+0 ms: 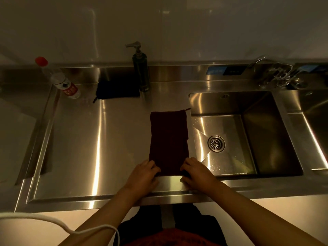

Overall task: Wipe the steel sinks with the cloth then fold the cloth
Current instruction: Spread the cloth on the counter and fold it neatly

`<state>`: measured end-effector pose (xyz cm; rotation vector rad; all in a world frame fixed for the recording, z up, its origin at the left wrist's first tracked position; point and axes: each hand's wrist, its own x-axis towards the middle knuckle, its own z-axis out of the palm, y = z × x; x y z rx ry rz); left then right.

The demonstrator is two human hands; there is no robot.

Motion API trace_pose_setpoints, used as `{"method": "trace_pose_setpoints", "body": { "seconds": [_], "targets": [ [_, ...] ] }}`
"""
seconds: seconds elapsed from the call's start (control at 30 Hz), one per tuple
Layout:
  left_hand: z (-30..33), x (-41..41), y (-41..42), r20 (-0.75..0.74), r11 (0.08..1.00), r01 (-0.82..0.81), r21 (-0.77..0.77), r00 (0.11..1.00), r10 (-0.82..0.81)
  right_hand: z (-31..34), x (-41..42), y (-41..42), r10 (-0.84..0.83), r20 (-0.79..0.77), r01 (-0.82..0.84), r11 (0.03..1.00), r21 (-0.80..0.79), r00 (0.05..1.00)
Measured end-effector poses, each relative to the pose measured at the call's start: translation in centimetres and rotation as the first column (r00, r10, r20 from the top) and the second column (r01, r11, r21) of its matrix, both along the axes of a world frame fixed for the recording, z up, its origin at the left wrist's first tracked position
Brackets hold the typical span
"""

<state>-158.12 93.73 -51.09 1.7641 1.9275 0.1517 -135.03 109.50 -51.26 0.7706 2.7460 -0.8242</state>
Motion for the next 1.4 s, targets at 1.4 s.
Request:
{"method": "trace_pose_setpoints", "body": {
  "seconds": [1.4],
  "targets": [
    [0.8, 2.3, -2.6, 0.018, 0.993, -0.05, 0.112, 0.999, 0.048, 0.5, 1.5, -2.5, 0.116, 0.068, -0.124, 0.984, 0.127, 0.991]
  ]
}}
